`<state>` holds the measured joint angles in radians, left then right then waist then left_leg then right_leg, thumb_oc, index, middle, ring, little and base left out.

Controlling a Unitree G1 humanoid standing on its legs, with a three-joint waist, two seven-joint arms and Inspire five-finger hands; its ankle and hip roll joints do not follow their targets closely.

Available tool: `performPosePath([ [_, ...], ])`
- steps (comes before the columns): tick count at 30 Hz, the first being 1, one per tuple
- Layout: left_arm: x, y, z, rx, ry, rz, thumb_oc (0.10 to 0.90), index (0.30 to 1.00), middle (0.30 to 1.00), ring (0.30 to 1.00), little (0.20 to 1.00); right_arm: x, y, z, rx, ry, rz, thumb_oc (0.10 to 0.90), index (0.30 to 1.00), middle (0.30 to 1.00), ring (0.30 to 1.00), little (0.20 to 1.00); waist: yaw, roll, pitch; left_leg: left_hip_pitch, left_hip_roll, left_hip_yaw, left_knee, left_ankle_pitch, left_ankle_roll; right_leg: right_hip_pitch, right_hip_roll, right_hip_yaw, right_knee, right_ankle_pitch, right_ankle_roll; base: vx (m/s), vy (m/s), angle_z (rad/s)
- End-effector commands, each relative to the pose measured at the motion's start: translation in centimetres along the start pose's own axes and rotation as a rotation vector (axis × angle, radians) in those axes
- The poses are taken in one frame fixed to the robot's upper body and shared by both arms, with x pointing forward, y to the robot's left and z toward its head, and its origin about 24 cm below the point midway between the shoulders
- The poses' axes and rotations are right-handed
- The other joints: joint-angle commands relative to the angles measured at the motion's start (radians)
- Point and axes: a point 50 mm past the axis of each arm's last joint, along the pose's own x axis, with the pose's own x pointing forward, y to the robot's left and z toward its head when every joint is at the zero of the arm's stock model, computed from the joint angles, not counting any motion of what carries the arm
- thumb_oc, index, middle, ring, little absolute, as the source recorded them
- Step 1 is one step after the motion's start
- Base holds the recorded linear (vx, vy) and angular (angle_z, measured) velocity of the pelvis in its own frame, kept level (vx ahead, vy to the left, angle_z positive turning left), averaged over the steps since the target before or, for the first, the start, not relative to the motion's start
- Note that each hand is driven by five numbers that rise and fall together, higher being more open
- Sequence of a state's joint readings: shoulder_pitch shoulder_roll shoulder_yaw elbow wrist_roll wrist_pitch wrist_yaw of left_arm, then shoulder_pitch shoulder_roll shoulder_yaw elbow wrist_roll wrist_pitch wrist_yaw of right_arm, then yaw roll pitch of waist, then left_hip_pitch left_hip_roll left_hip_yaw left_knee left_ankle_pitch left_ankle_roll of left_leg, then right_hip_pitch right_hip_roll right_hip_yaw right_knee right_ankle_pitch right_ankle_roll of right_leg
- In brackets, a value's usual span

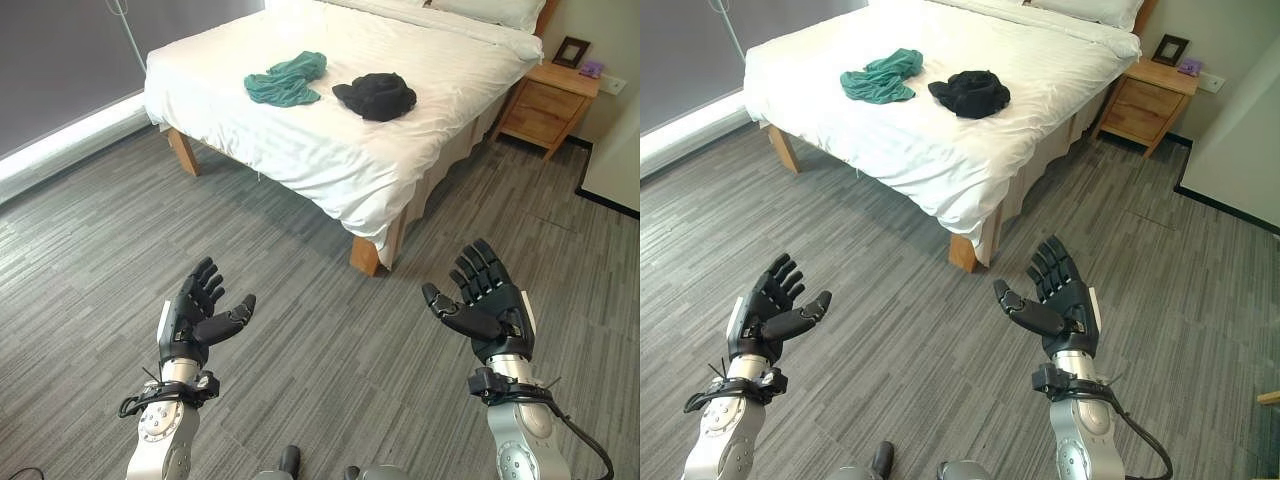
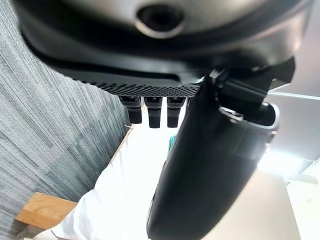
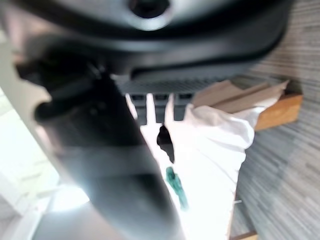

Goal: Pick up bed clothes into laundry basket.

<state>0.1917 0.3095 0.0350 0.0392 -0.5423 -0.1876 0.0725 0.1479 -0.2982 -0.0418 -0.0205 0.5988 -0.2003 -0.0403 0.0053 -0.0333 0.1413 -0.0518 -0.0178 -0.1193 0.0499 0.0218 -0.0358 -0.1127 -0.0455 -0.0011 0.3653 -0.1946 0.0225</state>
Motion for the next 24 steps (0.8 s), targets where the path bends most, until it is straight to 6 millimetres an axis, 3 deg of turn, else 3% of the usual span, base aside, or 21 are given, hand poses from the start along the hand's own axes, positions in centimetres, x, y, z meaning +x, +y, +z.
performPosePath([
  [1,1.4,-0.6,2.8,-0.07,-0.157,-0.024,0.8,0.9,0.9,0.9,0.9,1.4,-1.3,3.6,0.034,-0.2,-0.106,0.8,0.9,0.9,0.9,0.9,-0.019,0.009,0.024,-0.033,0.128,0.186,0.138,-0.055,-0.046,0.16,-0.061,-0.126,-0.348,0.143,0.064,-0.01,-0.023,-0.29],
  [5,1.1,-0.5,2.4,-0.076,-0.143,-0.015,0.8,0.9,0.9,0.9,0.9,1.0,-1.7,3.9,-0.08,-0.209,-0.118,0.8,0.9,0.9,0.9,0.9,-0.025,0.024,-0.006,0.018,0.122,0.177,0.04,-0.04,-0.037,0.154,-0.061,-0.125,-0.339,0.141,0.072,0.04,0.025,0.31],
  [9,1.3,0.1,4.0,-0.041,-0.215,-0.008,0.8,0.9,0.9,0.9,0.9,1.5,-2.0,4.5,-0.178,-0.222,-0.126,0.8,0.9,0.9,0.9,0.9,-0.022,0.023,-0.026,0.03,0.107,0.158,0.013,-0.038,-0.028,0.152,-0.075,-0.129,-0.33,0.141,0.079,0.02,0.039,0.02],
  [12,1.6,0.4,5.1,-0.001,-0.26,0.001,0.8,0.9,0.9,0.9,0.9,2.3,-1.0,5.1,-0.175,-0.257,-0.079,0.8,0.9,0.9,0.9,0.9,-0.011,0.019,-0.035,0.03,0.097,0.156,0.016,-0.043,-0.027,0.164,-0.086,-0.143,-0.341,0.145,0.085,0.03,0.062,0.06],
  [17,1.8,0.6,5.8,-0.005,-0.3,0.017,0.8,0.9,0.9,0.9,0.9,3.6,2.5,5.8,-0.103,-0.303,0.075,0.8,0.9,0.9,0.9,0.9,0.007,0.009,-0.029,0.017,0.074,0.16,0.049,-0.068,-0.02,0.169,-0.116,-0.151,-0.341,0.156,0.098,0.03,0.083,0.12],
  [20,1.6,0.9,5.8,-0.015,-0.303,0.038,0.8,0.9,0.9,0.9,0.9,3.5,2.5,5.7,-0.039,-0.302,0.066,0.8,0.9,0.9,0.9,0.9,0.012,0.009,-0.026,0.004,0.059,0.162,0.068,-0.082,-0.011,0.167,-0.134,-0.151,-0.331,0.152,0.108,0.07,0.126,0.02],
  [23,1.4,1.5,6.3,-0.011,-0.328,0.072,0.8,0.9,0.9,0.9,0.9,3.3,1.2,6.4,-0.099,-0.329,0.001,0.8,0.9,0.9,0.9,0.9,0.014,0.019,-0.022,0.008,0.032,0.16,0.072,-0.103,0.018,0.126,-0.172,-0.141,-0.218,0.129,0.126,0.11,0.189,0.02],
  [24,1.5,1.9,6.4,-0.004,-0.335,0.099,0.8,0.9,0.9,0.9,0.9,3.1,0.6,6.5,-0.119,-0.336,-0.03,0.8,0.9,0.9,0.9,0.9,0.009,0.022,-0.016,0.019,0.022,0.157,0.069,-0.11,0.035,0.087,-0.187,-0.129,-0.123,0.145,0.13,0.12,0.188,0.08],
])
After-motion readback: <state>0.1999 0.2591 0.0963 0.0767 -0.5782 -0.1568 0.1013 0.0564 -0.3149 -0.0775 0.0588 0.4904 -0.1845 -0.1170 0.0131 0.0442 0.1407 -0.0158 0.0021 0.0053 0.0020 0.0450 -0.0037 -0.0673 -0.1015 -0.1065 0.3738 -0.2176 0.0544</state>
